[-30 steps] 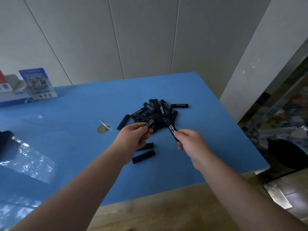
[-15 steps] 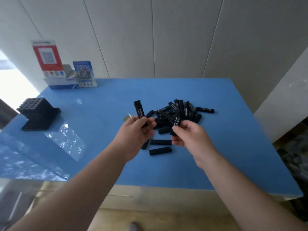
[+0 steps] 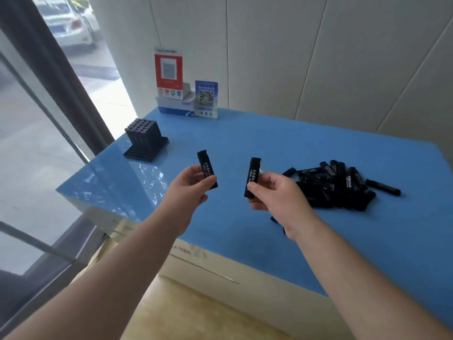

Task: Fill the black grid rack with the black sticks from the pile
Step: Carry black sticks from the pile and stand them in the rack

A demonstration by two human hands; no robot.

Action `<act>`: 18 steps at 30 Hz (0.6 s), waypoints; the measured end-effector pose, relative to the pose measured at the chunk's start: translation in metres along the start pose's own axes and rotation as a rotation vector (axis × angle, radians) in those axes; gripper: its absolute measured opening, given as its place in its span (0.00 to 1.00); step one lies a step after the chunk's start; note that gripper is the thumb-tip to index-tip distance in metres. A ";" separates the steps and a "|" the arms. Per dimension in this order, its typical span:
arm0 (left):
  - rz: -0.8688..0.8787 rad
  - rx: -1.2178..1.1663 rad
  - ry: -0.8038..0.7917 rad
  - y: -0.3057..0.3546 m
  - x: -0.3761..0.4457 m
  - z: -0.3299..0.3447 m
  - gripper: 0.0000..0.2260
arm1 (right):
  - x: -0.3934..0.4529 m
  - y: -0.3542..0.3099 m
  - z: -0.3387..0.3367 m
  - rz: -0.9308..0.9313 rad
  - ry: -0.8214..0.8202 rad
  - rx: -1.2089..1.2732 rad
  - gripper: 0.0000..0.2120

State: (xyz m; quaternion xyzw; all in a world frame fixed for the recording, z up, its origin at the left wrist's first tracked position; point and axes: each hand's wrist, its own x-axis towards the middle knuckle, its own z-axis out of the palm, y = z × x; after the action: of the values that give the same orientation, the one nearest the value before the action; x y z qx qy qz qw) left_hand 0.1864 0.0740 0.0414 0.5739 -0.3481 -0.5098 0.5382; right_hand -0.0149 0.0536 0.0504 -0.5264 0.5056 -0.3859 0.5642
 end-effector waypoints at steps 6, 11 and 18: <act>0.015 0.007 0.024 0.011 0.000 -0.077 0.08 | 0.017 -0.012 0.075 -0.020 -0.051 -0.096 0.04; 0.007 0.021 0.024 0.020 0.006 -0.152 0.07 | 0.030 -0.022 0.150 -0.032 -0.063 -0.133 0.04; 0.043 0.153 -0.010 0.037 0.039 -0.245 0.07 | 0.052 -0.024 0.249 -0.042 -0.047 -0.175 0.03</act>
State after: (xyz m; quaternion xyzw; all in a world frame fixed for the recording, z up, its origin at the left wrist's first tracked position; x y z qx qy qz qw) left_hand 0.4360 0.0950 0.0446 0.6033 -0.4008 -0.4728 0.5019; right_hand 0.2407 0.0500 0.0496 -0.5930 0.5128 -0.3398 0.5195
